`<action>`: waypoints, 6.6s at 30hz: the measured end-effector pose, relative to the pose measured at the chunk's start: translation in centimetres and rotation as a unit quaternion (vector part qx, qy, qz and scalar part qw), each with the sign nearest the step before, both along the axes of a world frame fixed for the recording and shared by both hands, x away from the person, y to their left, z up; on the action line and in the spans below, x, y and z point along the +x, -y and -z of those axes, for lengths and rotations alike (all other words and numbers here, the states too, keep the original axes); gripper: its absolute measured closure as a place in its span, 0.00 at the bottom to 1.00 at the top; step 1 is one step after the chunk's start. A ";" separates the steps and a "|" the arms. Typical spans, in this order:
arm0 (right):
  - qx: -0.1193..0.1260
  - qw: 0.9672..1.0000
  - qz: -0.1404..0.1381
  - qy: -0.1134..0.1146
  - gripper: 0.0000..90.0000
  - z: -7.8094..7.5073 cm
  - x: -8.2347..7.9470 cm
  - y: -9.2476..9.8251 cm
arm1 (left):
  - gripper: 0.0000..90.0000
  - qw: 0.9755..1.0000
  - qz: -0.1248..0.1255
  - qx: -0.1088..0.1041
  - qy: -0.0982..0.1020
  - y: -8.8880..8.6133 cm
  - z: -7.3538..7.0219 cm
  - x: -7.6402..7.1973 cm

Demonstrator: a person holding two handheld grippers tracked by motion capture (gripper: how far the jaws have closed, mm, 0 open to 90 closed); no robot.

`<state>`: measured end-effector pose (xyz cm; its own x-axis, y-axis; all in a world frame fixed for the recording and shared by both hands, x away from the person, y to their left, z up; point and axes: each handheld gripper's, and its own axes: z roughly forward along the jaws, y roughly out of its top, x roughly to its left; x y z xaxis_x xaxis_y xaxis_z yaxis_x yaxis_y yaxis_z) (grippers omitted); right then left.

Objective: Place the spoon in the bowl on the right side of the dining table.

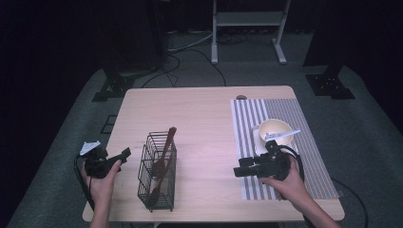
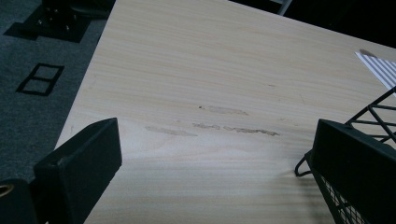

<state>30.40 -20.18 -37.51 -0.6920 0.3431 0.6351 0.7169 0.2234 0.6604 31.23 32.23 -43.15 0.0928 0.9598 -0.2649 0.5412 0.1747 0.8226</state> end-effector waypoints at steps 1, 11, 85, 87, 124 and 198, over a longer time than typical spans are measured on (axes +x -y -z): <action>0.002 1.000 -0.001 -0.001 0.27 0.0 0.1 -0.2 | 0.01 1.000 0.001 0.000 -0.001 0.0 0.1 0.0; -0.010 1.000 -0.019 -0.006 0.27 -1.0 0.9 -2.1 | 0.01 1.000 0.003 0.002 0.001 0.2 0.0 0.1; -0.018 0.995 -0.089 -0.047 0.28 -4.2 4.3 -14.1 | 0.01 1.000 0.003 -0.001 0.003 0.0 -0.1 0.0; -0.020 0.995 -0.090 -0.048 0.28 -4.1 4.5 -14.5 | 0.01 1.000 0.002 -0.002 0.004 0.0 -0.2 0.0; -0.071 0.992 -0.084 -0.063 0.61 -2.1 5.4 -18.6 | 0.01 1.000 0.001 -0.004 0.005 -0.1 -0.3 0.0; -0.009 0.998 -0.045 -0.044 0.93 -7.4 6.9 -12.8 | 0.01 1.000 0.001 -0.001 0.006 0.0 -0.3 0.0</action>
